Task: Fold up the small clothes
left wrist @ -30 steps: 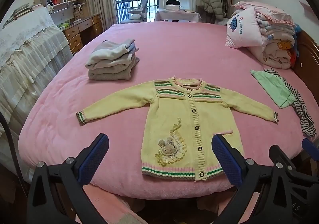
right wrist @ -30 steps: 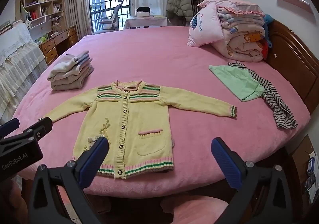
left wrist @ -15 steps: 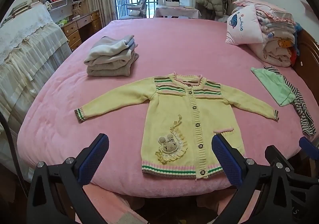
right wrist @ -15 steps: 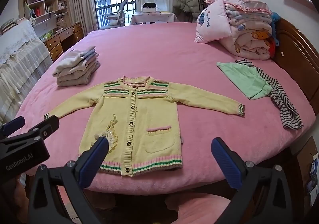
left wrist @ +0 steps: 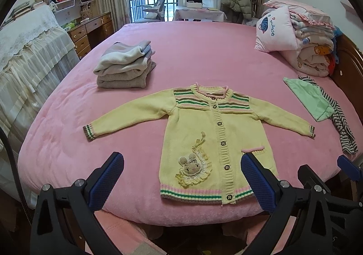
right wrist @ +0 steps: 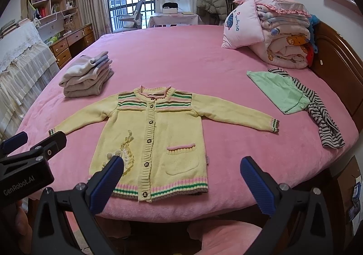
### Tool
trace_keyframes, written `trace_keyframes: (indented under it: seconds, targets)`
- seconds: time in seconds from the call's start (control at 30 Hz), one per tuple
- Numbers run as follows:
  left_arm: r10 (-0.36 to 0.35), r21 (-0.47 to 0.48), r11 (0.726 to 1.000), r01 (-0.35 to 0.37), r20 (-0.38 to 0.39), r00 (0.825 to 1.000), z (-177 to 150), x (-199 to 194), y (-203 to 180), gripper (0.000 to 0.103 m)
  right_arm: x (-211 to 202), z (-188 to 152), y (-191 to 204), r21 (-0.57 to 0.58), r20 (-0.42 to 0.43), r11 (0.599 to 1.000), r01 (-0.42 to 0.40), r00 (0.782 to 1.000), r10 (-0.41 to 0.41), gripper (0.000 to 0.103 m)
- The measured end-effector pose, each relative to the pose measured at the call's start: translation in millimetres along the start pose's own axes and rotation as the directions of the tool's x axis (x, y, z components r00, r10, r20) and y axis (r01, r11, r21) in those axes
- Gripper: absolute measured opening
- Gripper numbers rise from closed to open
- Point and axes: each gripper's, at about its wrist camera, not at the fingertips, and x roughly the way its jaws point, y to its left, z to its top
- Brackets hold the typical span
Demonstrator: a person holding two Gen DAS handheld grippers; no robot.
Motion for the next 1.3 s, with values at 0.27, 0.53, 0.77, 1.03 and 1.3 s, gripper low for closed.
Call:
trace_keyframes:
  seconds: [0.27,0.53,0.77,1.03,1.3]
  targets:
    - [0.004,-0.005,1.000,-0.004,0.008,1.000,1.1,-1.8,-0.3,0.102,-1.6,0.8,1.7,-0.004,0.008,1.000,0.014,1.000,-0.014,0.103]
    - [0.015,0.000,1.000,-0.015,0.010,1.000,2.5,-2.8,1.5,0.102,-2.5,0.0,1.5,-0.003,0.008,1.000,0.021,1.000,-0.021,0.103]
    - [0.017,0.003,1.000,-0.017,0.018,1.000,0.0,-4.0,2.1,0.102,-5.2,-2.0,-2.1,0.017,0.023,1.000,0.006,1.000,-0.006,0.103]
    - [0.016,0.001,1.000,-0.016,0.018,1.000,-0.5,-4.5,2.5,0.102,-8.7,-2.4,-2.9,0.032,0.041,0.999,-0.023,0.999,0.021,0.103]
    - [0.017,0.000,1.000,-0.017,0.017,1.000,-0.7,-4.3,2.3,0.102,-5.9,-3.5,0.1,0.030,0.030,0.999,-0.032,0.999,0.031,0.103]
